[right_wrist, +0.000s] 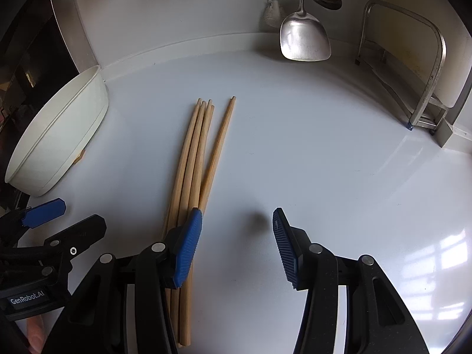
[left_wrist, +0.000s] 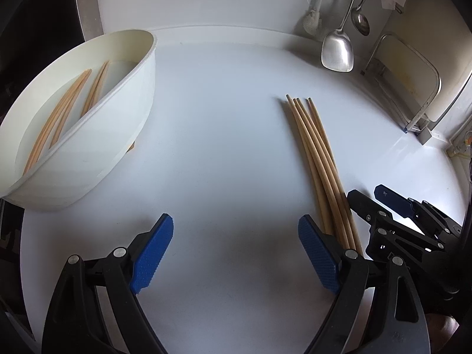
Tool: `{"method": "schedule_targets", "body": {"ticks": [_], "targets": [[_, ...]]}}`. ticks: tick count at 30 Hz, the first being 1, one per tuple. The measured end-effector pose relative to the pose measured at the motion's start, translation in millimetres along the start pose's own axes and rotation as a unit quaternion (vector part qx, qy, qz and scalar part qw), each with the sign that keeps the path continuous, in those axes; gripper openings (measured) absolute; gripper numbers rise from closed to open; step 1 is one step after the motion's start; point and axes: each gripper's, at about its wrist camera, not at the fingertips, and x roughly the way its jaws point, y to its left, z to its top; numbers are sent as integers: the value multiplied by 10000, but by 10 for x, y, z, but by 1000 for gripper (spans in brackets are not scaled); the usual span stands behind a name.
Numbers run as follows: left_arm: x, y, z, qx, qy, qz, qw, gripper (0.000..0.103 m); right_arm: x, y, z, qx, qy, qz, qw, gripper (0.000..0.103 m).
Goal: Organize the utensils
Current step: 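Move the right tool back to the chopstick pile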
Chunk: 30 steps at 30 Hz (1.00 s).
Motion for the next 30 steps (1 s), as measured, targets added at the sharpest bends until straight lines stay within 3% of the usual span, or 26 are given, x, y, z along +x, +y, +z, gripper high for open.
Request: {"method": "schedule_targets", "body": {"ticks": [17,30], "targets": [[116,-6,15,-70,37,80,9999,85,57,148,56,-286,-80,-218,9993,48],[285,-210,132,91,34,-108,9999,85,53,-165,-5,-27,-59,-494,9988,48]]}}
